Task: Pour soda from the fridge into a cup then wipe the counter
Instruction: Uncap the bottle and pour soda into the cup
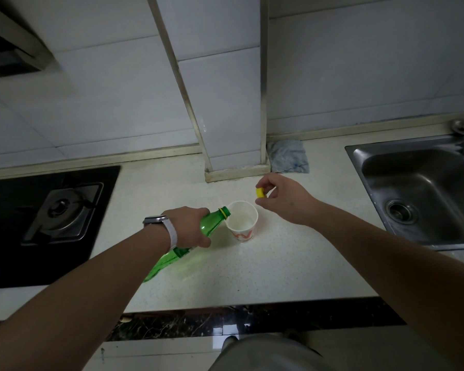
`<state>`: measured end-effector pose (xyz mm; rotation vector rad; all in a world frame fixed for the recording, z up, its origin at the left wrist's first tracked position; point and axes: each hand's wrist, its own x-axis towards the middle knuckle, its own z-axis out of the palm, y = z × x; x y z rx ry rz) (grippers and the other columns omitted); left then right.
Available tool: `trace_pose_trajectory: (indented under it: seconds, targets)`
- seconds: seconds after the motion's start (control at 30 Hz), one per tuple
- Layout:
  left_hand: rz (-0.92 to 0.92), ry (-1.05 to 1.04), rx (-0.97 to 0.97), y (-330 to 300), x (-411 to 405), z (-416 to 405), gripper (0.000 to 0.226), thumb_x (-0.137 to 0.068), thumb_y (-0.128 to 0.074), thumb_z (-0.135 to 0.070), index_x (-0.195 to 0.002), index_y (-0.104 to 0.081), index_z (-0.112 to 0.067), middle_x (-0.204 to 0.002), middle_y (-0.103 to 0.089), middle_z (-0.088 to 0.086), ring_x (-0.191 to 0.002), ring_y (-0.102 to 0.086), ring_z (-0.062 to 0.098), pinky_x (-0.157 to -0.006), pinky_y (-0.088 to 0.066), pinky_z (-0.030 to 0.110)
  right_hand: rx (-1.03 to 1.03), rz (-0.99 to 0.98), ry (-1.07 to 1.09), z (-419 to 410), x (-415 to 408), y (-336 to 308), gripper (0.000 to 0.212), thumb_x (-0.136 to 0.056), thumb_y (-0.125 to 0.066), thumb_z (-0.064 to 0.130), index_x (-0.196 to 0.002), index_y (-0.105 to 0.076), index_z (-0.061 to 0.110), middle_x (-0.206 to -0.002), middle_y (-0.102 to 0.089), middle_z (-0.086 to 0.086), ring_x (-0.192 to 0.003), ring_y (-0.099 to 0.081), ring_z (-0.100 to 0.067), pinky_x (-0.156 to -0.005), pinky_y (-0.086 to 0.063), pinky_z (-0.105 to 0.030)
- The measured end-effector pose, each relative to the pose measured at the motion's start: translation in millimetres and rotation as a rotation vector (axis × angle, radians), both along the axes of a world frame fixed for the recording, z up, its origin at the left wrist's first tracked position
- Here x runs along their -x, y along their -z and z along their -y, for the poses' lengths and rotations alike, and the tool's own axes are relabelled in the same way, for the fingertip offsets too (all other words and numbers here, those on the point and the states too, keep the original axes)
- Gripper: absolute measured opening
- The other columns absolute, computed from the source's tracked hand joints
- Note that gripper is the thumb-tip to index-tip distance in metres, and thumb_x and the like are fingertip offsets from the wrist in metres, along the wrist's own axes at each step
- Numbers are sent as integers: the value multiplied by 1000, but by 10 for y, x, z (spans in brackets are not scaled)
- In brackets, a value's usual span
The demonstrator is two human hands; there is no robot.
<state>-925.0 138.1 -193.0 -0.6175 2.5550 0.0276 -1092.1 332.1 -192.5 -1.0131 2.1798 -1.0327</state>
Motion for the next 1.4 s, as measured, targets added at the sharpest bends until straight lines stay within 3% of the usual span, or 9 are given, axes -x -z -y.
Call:
trace_pose_trajectory:
  seconds: [0.6, 1.4]
  targets:
    - [-12, -20, -30, -11, 0, 38, 83, -72, -66, -61, -144, -35, -33, -119, -62, 1, -100, -61, 22, -68, -44, 28, -7, -9, -13, 33, 28, -2, 27, -85, -71, 29, -106, -54, 31, -101, -57, 11, -78, -59, -8, -69, -45, -20]
    - [-11, -10, -9, 19, -9, 19, 86, -74, -66, -60, -147, -32, -32, -126, -60, 3, -107, -60, 24, -72, -45, 28, -34, -16, -11, -19, -20, -28, 28, -85, -71, 30, -108, -55, 30, -103, -58, 9, -79, -60, -8, -68, -43, -19]
